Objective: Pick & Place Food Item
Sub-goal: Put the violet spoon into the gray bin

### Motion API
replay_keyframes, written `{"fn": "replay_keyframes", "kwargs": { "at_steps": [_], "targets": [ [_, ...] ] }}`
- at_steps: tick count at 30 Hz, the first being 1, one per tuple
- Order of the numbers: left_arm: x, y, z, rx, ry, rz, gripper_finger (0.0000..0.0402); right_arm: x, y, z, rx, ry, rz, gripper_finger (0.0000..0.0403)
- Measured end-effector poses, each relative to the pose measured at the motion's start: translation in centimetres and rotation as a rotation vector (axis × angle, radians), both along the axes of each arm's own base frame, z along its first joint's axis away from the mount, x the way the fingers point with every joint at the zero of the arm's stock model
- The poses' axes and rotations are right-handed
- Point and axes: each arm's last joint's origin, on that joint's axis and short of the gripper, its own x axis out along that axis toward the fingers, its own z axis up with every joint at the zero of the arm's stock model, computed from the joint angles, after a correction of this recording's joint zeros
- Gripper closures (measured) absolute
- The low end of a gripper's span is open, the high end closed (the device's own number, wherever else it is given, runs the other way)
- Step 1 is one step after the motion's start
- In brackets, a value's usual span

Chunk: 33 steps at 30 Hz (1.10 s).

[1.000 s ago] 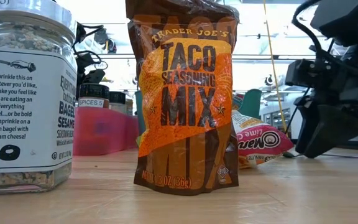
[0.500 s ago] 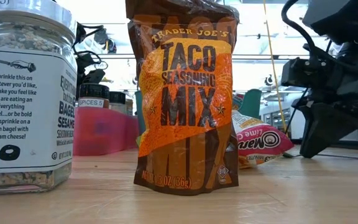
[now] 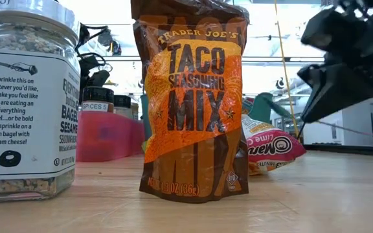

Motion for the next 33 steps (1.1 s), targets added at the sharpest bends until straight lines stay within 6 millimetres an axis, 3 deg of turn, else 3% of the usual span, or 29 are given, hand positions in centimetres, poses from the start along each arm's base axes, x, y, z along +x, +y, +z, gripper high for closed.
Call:
{"fn": "replay_keyframes", "kwargs": {
  "at_steps": [12, 20, 23, 26, 33],
  "targets": [
    [1.7, -2.1, 3.7, -0.074, -0.444, -0.594, 0.0194, 1.9, 1.4, 3.4, -0.096, -0.366, 0.244, 0.0402],
    [3.6, -6.2, 6.1, 0.016, -0.674, -0.941, 0.0195, 3.1, 0.8, 4.4, -0.201, -0.491, 0.268, 0.0402],
    [4.3, -7.9, 6.0, 0.113, -0.658, -0.954, 0.0194, 3.7, -0.1, 4.6, -0.266, -0.518, 0.212, 0.0402],
    [5.6, -8.8, 5.9, 0.194, -0.556, -0.853, 0.0184, 4.0, -1.0, 4.9, -0.383, -0.527, 0.105, 0.0402],
    [10.0, -10.0, 7.3, 0.19, -0.364, -0.741, 0.0118, 4.1, -2.1, 5.9, -0.557, -0.55, -0.108, 0.0403]
  ]
}}
